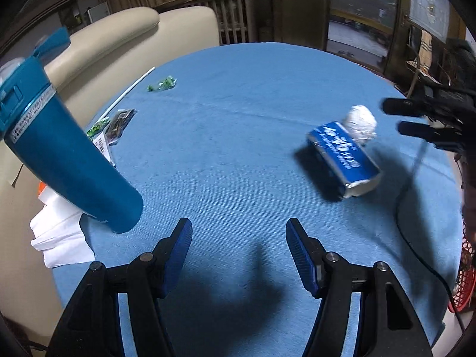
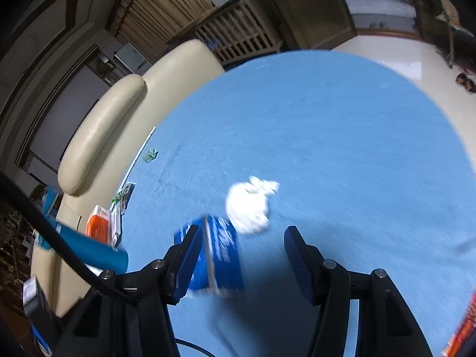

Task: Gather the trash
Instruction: 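Grasp the white tissue with the right tool while the left tool grasps the blue toothpaste box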

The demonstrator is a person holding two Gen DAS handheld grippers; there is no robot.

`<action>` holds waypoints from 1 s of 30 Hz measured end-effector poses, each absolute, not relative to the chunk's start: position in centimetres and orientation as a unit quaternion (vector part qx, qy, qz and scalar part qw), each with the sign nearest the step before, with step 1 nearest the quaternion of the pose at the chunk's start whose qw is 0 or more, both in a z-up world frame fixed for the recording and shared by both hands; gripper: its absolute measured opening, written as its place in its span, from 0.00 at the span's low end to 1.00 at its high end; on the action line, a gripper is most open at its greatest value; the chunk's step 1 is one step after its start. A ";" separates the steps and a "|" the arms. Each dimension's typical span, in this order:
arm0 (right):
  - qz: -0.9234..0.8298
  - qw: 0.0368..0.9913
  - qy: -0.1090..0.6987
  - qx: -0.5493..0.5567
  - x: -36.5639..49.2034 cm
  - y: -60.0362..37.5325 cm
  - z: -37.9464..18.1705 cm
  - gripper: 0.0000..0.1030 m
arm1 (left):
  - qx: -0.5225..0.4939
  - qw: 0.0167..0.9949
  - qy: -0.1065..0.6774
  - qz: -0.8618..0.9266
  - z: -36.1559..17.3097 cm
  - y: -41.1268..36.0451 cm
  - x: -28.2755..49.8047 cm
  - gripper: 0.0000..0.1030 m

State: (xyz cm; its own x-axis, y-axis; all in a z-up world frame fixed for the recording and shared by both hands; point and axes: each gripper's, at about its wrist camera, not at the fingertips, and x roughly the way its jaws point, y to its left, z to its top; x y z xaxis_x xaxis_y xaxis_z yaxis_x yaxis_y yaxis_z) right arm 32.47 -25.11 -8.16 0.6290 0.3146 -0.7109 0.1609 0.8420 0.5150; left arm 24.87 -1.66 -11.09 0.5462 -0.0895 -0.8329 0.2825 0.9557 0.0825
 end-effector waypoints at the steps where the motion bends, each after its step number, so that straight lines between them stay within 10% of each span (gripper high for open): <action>1: 0.047 0.856 0.435 0.276 34.1 -24.6 -8.7 0.60 | 0.102 0.873 0.466 -0.105 -11.2 -1.5 25.2 0.64; 8: 0.014 0.841 0.477 0.255 39.0 -23.5 -12.5 0.31 | 0.084 0.867 0.470 -0.144 -10.7 -2.9 27.4 0.68; 30: -0.011 0.906 0.361 0.222 22.2 -30.6 -8.3 0.30 | 0.041 0.832 0.532 -0.153 -13.1 -13.4 32.4 0.72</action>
